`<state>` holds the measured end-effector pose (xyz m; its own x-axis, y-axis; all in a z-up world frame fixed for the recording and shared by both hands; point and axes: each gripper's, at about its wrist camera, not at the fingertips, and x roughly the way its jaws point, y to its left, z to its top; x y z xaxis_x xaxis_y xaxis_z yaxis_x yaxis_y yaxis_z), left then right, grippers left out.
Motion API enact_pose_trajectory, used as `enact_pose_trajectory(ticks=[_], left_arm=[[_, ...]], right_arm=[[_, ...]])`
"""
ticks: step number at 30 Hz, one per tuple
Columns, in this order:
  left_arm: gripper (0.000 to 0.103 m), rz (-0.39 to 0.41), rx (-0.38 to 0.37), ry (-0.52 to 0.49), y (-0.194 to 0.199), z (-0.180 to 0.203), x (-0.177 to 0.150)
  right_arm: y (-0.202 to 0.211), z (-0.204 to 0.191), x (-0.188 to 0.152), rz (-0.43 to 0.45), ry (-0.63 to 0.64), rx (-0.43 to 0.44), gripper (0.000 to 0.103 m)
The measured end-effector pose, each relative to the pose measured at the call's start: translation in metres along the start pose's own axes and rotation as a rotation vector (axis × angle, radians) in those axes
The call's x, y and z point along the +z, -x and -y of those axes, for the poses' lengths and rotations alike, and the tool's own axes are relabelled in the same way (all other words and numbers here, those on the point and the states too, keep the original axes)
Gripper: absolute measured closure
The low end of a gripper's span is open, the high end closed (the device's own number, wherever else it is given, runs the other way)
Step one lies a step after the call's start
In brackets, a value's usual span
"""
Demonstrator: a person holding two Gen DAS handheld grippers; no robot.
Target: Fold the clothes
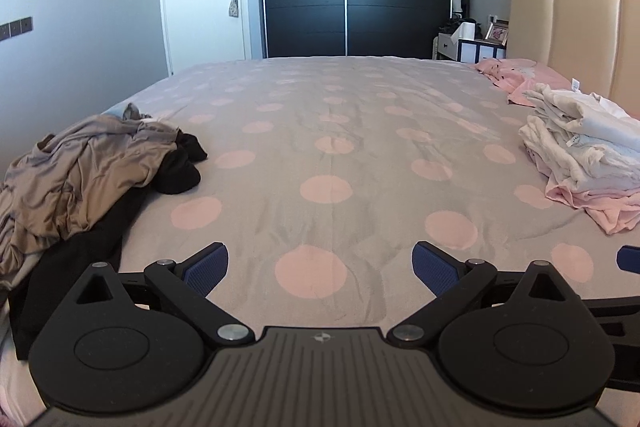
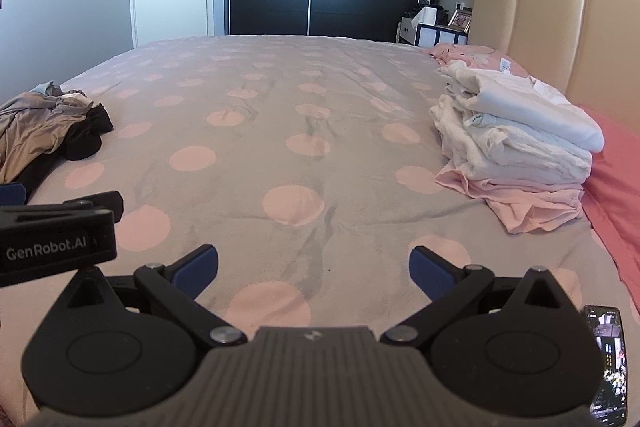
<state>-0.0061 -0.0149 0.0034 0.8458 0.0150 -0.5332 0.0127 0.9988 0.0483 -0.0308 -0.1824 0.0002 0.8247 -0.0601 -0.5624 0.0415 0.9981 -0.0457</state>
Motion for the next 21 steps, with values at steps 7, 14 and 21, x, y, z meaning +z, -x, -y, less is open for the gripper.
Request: enact_pose_trajectory(ticks=[7, 14, 21], left_arm=[[0.005, -0.004, -0.033, 0.009, 0.0, 0.001, 0.009], [0.005, -0.015, -0.054, 0.001, -0.003, 0.005, 0.014], [0.005, -0.05, -0.063, 0.003, -0.006, 0.004, 0.012]], right_arm=[[0.001, -0.001, 0.001, 0.001, -0.01, -0.004, 0.001], [0.003, -0.001, 0.001, 0.021, -0.005, 0.007, 0.0], [0.003, 0.0, 0.001, 0.022, 0.003, 0.011, 0.0]])
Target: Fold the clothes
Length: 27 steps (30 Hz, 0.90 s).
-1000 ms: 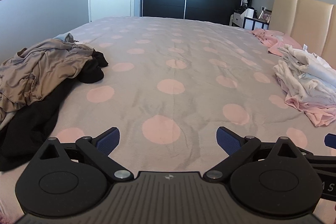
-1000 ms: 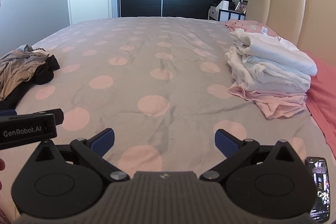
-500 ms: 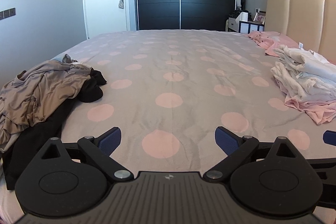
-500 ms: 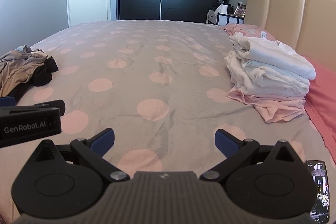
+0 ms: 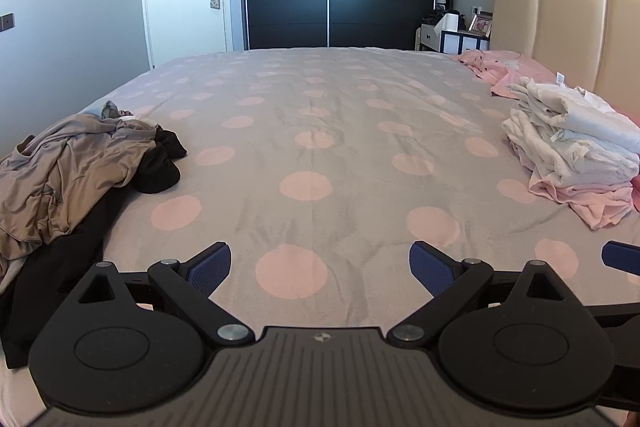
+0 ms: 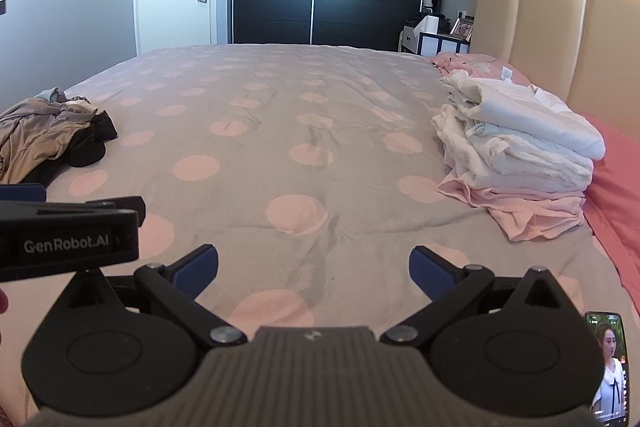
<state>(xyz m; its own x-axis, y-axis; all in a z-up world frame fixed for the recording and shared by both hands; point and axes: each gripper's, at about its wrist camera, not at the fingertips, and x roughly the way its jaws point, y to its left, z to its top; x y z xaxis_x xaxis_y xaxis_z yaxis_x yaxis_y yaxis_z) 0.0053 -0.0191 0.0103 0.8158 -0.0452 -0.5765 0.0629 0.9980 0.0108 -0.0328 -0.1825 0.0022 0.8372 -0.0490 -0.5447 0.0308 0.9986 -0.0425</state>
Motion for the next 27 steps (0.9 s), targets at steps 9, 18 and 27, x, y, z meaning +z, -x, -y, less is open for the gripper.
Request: enact_pose_trajectory(ticks=[9, 18, 27], left_arm=[[0.005, -0.023, -0.003, 0.005, -0.0005, -0.0017, -0.0008], [0.005, -0.043, -0.003, 0.014, 0.0, -0.0045, -0.0018], [0.005, -0.051, -0.014, 0.018, 0.0006, -0.0056, -0.0018]], right_arm=[[0.0004, -0.0001, -0.0013, 0.0, 0.004, 0.002, 0.001], [0.0003, -0.0038, -0.0012, -0.004, 0.009, 0.009, 0.0], [0.0004, -0.0073, -0.0018, -0.006, 0.02, 0.012, 0.0]])
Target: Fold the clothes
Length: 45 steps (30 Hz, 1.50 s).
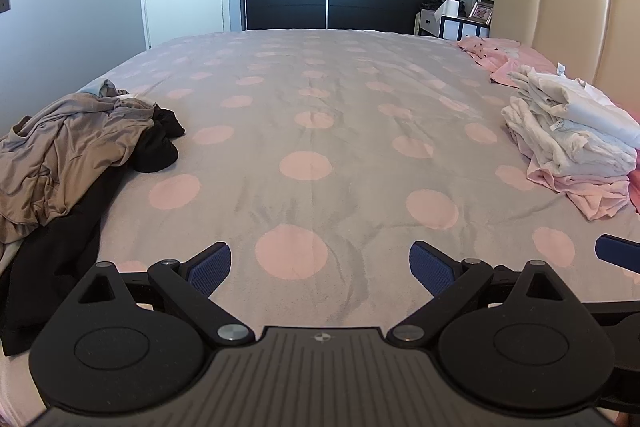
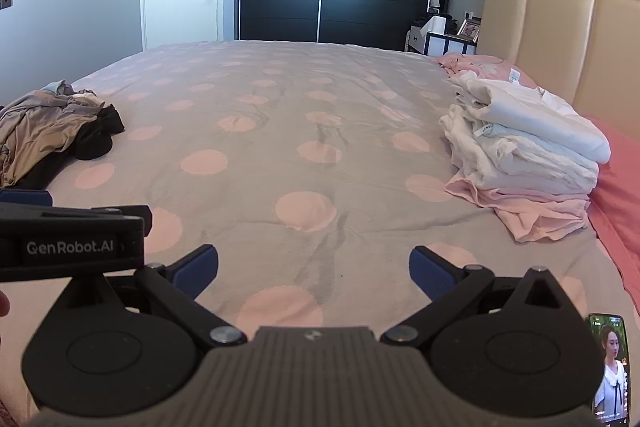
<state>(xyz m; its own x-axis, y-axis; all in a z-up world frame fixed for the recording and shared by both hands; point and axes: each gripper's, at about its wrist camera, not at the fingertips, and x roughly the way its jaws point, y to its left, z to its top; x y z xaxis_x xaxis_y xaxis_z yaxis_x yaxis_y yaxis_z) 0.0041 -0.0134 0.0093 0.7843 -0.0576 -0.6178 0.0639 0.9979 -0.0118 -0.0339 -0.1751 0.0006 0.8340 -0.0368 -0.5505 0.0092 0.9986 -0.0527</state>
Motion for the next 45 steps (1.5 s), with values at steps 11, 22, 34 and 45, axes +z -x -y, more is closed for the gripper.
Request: enact_pose_trajectory(ticks=[11, 22, 34, 45], left_arm=[[0.005, -0.011, 0.018, 0.031, 0.002, -0.006, 0.0], [0.02, -0.042, 0.064, 0.077, -0.005, -0.051, 0.005], [0.042, -0.082, 0.211, 0.105, -0.017, -0.168, 0.036], [0.043, -0.089, 0.396, 0.078, -0.028, -0.295, 0.036]], right_arm=[[0.001, -0.005, 0.003, -0.001, 0.0, 0.023, 0.001], [-0.003, -0.011, 0.009, 0.003, -0.018, 0.109, 0.001], [-0.058, -0.104, 0.056, -0.041, 0.09, 0.363, 0.034], [-0.125, -0.257, 0.1, -0.096, 0.161, 0.631, 0.038]])
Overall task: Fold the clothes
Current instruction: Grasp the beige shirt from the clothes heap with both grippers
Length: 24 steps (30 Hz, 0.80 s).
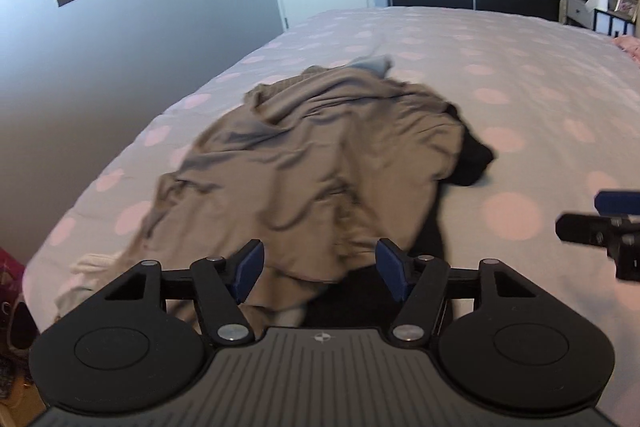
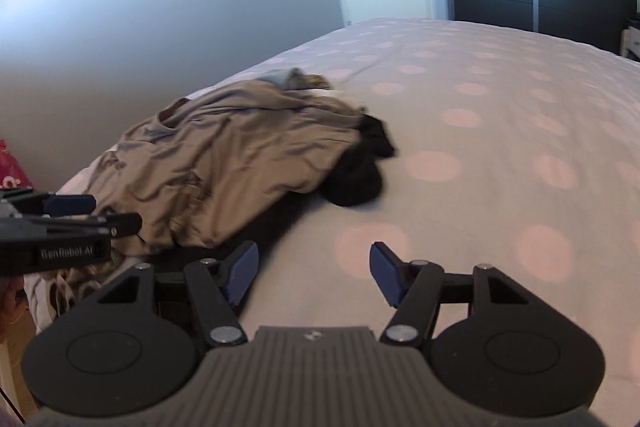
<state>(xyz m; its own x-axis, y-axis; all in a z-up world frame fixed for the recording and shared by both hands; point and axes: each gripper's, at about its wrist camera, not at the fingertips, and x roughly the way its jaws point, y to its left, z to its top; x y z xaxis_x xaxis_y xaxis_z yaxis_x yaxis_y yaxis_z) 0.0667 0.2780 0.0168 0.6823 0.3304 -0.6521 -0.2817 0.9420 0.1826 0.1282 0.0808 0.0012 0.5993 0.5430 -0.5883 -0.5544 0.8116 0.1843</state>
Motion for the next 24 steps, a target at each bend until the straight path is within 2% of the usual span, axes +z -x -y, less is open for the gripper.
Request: enact_pose_trajectory(ticks=[2, 5, 6, 10, 11, 12, 14, 15, 17, 18, 24], left_arm=[[0.043, 0.006, 0.006, 0.021, -0.01, -0.015, -0.003], [0.043, 0.006, -0.003, 0.056, -0.024, -0.03, -0.005], [0.044, 0.006, -0.007, 0.069, -0.028, -0.035, -0.005], [0.051, 0.012, -0.029, 0.078, -0.04, -0.041, -0.006], [0.052, 0.013, -0.03, 0.072, -0.043, -0.04, -0.006], [0.056, 0.012, -0.033, 0.073, -0.045, -0.04, -0.006], [0.067, 0.024, -0.039, 0.089, -0.045, -0.042, -0.004], [0.075, 0.033, -0.041, 0.096, -0.044, -0.043, -0.003], [0.085, 0.054, -0.054, 0.1, -0.04, -0.045, 0.0], [0.093, 0.06, -0.056, 0.096, -0.038, -0.045, 0.001], [0.099, 0.068, -0.059, 0.1, -0.03, -0.044, 0.006]], right_arm=[[-0.025, -0.016, 0.008, -0.01, 0.021, 0.035, 0.038], [-0.059, -0.039, 0.017, -0.038, 0.056, 0.076, 0.044], [-0.07, -0.045, 0.018, -0.047, 0.068, 0.088, 0.048], [-0.097, -0.059, 0.018, -0.072, 0.101, 0.094, 0.054], [-0.103, -0.06, 0.017, -0.081, 0.104, 0.094, 0.061], [-0.107, -0.061, 0.016, -0.088, 0.106, 0.095, 0.076], [-0.114, -0.063, 0.014, -0.101, 0.108, 0.095, 0.096], [-0.114, -0.063, 0.014, -0.092, 0.109, 0.094, 0.1], [-0.11, -0.063, 0.014, -0.067, 0.125, 0.083, 0.102], [-0.107, -0.062, 0.015, -0.054, 0.132, 0.072, 0.102], [-0.074, -0.035, 0.031, 0.035, 0.1, -0.047, 0.103]])
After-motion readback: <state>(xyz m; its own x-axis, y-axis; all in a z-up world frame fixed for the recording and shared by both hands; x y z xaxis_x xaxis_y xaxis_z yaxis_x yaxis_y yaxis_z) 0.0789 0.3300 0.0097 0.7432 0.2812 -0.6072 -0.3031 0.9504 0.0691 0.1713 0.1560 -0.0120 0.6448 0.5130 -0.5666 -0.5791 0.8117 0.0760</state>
